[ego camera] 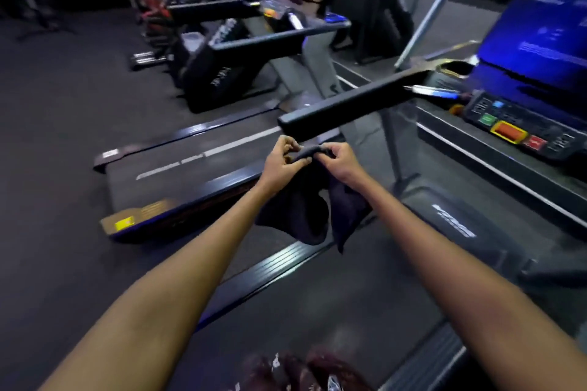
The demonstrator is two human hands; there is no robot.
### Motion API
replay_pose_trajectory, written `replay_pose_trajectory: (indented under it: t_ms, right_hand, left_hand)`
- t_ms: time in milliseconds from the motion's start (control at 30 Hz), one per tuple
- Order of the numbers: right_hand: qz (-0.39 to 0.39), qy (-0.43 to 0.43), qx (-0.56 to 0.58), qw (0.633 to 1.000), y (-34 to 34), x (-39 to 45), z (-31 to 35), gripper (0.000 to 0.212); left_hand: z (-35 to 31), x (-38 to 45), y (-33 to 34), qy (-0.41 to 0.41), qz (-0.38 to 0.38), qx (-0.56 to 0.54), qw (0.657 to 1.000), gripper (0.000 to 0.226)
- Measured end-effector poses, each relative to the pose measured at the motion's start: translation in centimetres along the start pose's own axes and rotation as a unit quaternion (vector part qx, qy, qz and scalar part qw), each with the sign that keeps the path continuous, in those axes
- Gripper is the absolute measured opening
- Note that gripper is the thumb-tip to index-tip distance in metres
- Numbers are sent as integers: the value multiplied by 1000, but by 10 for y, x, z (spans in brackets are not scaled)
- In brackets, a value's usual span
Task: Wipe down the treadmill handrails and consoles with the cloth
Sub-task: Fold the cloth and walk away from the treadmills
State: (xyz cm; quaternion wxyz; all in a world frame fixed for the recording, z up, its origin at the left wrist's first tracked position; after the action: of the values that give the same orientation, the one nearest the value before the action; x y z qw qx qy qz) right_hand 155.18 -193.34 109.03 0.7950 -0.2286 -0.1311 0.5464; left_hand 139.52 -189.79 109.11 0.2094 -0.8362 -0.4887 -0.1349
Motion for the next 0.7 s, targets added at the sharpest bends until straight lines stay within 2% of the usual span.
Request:
replay_pose_trajectory:
  t_ms: [133,233,367,467,567,633,700]
  right_hand:
    - [132,-52,-43,989,32,7,37,26]
    - [255,-78,-40,963,57,1,67,21]
    - [385,-127,-95,909,97,-14,108,20]
    - [432,-175,-176,867,126,-30,138,29]
    - [464,-243,-216,824,157,-50,163,31]
    - [454,-305,-233,804,177,-66,177,44]
    - [435,-366,-245,786,198,-84,189,47]
  left_hand:
    - [-8,-24,-41,-74,-34,26,996,41]
    - [-18,-56,-65,-97,-52,52,993,44]
    - [-35,-105,-96,-166,-145,69,973,22]
    - [-50,-139,-116,-200,-182,104,957,20]
    - [-67,-173,-139,-238,-170,147,945,26]
    - [-76,-197,-153,-271,-173,165,932,25]
    - [-81,-220,-168,-300,-204,224,904,20]
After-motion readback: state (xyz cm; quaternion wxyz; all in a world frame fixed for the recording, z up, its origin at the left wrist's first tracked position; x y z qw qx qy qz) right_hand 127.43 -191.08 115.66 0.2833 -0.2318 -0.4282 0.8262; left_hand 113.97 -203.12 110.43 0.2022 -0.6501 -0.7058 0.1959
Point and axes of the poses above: each hand's wrist, its own x-axis towards the middle knuckle, its own y-axis out of the palm, z = x × y, the point moved 1 cm from there along x, towards the middle knuckle, and after that the axes turned 15 degrees about y, right-handed, at the moved point
